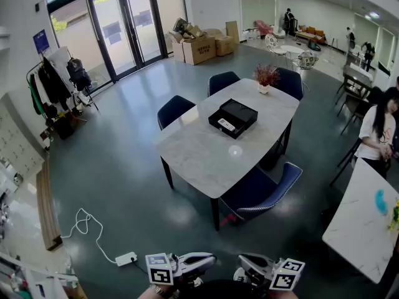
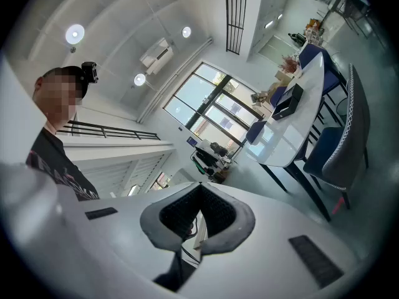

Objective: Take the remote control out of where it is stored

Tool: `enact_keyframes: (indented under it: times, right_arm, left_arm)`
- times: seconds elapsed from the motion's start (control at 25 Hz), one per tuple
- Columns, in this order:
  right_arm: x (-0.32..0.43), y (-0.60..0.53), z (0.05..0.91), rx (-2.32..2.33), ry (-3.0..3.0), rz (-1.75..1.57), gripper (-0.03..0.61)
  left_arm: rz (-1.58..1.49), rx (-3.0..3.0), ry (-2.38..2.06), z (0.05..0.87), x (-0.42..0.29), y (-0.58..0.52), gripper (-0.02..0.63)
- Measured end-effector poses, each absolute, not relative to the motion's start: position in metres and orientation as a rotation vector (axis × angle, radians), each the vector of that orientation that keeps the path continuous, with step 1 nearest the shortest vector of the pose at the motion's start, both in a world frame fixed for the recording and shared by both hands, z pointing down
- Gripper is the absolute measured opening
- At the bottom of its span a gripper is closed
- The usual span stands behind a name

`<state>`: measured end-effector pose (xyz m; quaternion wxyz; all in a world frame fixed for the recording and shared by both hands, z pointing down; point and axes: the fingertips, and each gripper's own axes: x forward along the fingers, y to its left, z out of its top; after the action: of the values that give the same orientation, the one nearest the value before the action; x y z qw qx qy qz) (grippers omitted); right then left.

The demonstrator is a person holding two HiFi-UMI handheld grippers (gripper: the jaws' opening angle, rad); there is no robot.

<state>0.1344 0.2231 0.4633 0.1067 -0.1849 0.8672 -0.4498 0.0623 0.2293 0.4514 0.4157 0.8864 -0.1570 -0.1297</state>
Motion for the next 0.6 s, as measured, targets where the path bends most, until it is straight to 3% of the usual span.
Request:
enact_keyframes:
  times: [0.6]
  right_arm:
    - [0.159, 0.208, 0.462, -0.537, 2.51, -1.317, 0.011]
  left_arm:
    - [-0.311, 2.21, -0.394, 0.456, 0.085, 0.215, 0.006]
